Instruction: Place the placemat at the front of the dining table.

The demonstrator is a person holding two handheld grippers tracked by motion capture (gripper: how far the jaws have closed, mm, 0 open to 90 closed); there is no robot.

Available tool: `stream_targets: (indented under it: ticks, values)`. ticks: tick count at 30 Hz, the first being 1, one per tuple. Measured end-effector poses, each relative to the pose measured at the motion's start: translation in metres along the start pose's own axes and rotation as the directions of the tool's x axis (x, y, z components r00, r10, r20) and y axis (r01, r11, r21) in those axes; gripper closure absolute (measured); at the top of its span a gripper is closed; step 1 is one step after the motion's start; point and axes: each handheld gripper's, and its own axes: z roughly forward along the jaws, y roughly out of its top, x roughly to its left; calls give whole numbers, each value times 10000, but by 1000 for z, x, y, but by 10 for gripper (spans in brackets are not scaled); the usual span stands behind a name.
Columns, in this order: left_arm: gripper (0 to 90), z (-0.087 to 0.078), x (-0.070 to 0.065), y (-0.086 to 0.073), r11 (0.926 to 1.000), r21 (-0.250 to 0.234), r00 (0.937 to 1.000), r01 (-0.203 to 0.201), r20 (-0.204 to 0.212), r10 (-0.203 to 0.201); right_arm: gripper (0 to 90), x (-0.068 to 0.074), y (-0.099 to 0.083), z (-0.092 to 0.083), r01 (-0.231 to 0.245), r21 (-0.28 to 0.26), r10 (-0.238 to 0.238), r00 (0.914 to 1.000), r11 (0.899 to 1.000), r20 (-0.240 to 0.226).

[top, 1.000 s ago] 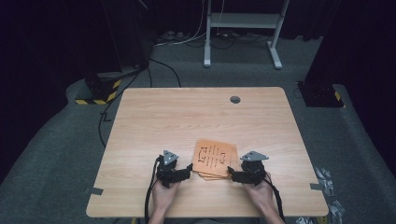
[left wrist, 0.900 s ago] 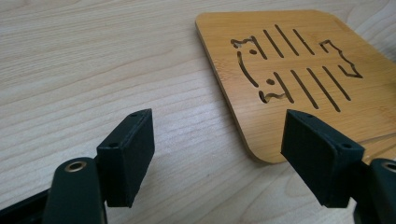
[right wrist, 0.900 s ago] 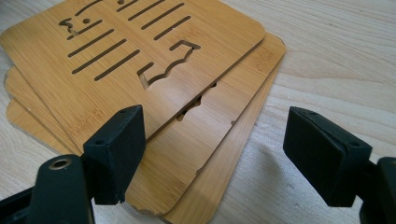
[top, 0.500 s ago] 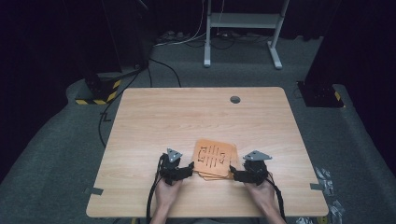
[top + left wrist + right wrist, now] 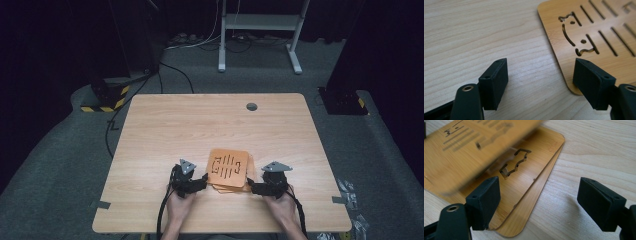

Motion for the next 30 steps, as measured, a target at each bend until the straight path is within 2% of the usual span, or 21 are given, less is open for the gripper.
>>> stream_targets:
  ticks: [3, 8, 10, 16, 19, 20, 23, 24, 25, 30]
  values:
    - [291, 0, -1, 0, 10000, -14, 9999, -98, -76, 97, 185, -2, 0, 1, -31, 8, 31, 9999, 10000, -143]
    - [292, 1, 0, 0, 10000, 44, 9999, -52, -116, 53, 184, -6, 0, 1, -175, 114, 180, 9990, 9998, -402]
    - [292, 1, 0, 0, 9999, 79, 9999, 80, -72, -79, 180, -8, 0, 1, -250, 246, 264, 9980, 9994, -579]
    - [292, 1, 0, 1, 10000, 74, 10000, 63, -68, -63, 205, -9, 2, 1, -204, 328, 225, 9976, 9993, -657]
    - [292, 1, 0, 1, 9999, 74, 10000, 68, -69, -68, 224, -10, 3, -4, -148, 124, 157, 9970, 9998, -755]
    - [292, 1, 0, 1, 10000, 77, 10000, 53, -70, -53, 232, -10, 5, -9, -316, -282, 289, 9954, 9991, -914]
    - [299, 1, 1, 0, 10000, 79, 10000, 34, -38, -33, 238, -9, 10, -15, -415, -533, 349, 9922, 9977, -1197]
    - [299, 1, 1, 0, 10000, 79, 10000, 34, -38, -33, 238, -9, 10, -15, -415, -533, 349, 9922, 9977, -1197]
    - [299, 1, 0, 0, 10000, 80, 10000, 43, -42, -43, 246, -6, 14, -17, -414, -620, 319, 9886, 9972, -1475]
    - [300, 1, 0, 0, 10000, 84, 10000, 34, -40, -34, 252, 2, 19, -12, -233, -554, 129, 9834, 9982, -1812]
